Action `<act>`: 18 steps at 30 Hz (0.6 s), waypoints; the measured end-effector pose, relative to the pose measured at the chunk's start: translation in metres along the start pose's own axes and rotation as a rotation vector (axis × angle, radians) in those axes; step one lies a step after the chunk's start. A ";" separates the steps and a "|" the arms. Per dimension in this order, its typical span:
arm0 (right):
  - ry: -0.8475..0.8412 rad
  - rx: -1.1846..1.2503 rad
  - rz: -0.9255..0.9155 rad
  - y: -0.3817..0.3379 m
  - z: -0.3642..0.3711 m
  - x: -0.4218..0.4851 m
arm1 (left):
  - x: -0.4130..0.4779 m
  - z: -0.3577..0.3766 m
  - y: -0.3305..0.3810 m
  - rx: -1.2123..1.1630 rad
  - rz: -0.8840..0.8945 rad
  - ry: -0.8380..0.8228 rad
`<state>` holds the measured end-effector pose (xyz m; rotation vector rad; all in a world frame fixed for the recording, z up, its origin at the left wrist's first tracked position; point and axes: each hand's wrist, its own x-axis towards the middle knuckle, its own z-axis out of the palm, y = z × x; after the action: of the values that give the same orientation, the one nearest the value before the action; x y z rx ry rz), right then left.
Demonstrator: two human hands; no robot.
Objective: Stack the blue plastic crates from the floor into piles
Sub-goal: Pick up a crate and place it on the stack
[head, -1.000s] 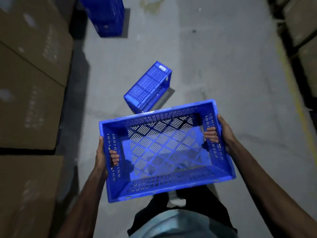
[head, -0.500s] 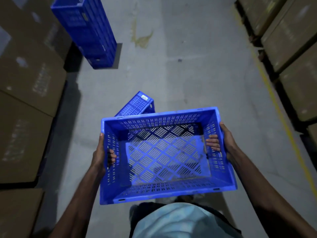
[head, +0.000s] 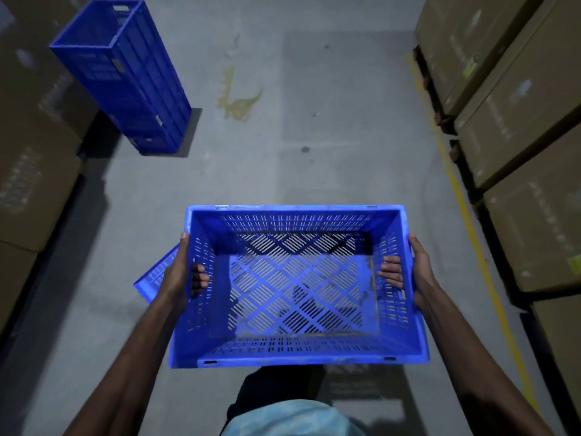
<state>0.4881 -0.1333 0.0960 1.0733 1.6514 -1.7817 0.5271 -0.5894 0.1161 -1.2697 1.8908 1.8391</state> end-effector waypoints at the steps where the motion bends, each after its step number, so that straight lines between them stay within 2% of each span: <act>1: 0.000 0.010 -0.002 -0.018 0.000 0.017 | 0.016 0.015 0.012 -0.005 0.002 -0.002; 11: 0.066 0.002 -0.049 -0.233 0.018 0.144 | 0.160 0.151 0.180 -0.038 0.002 -0.015; 18: 0.037 -0.024 -0.089 -0.377 0.055 0.229 | 0.240 0.210 0.291 -0.078 0.015 -0.006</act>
<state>0.0475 -0.0920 0.1357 1.0436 1.7633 -1.8028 0.0976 -0.5466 0.1188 -1.2753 1.8469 1.9399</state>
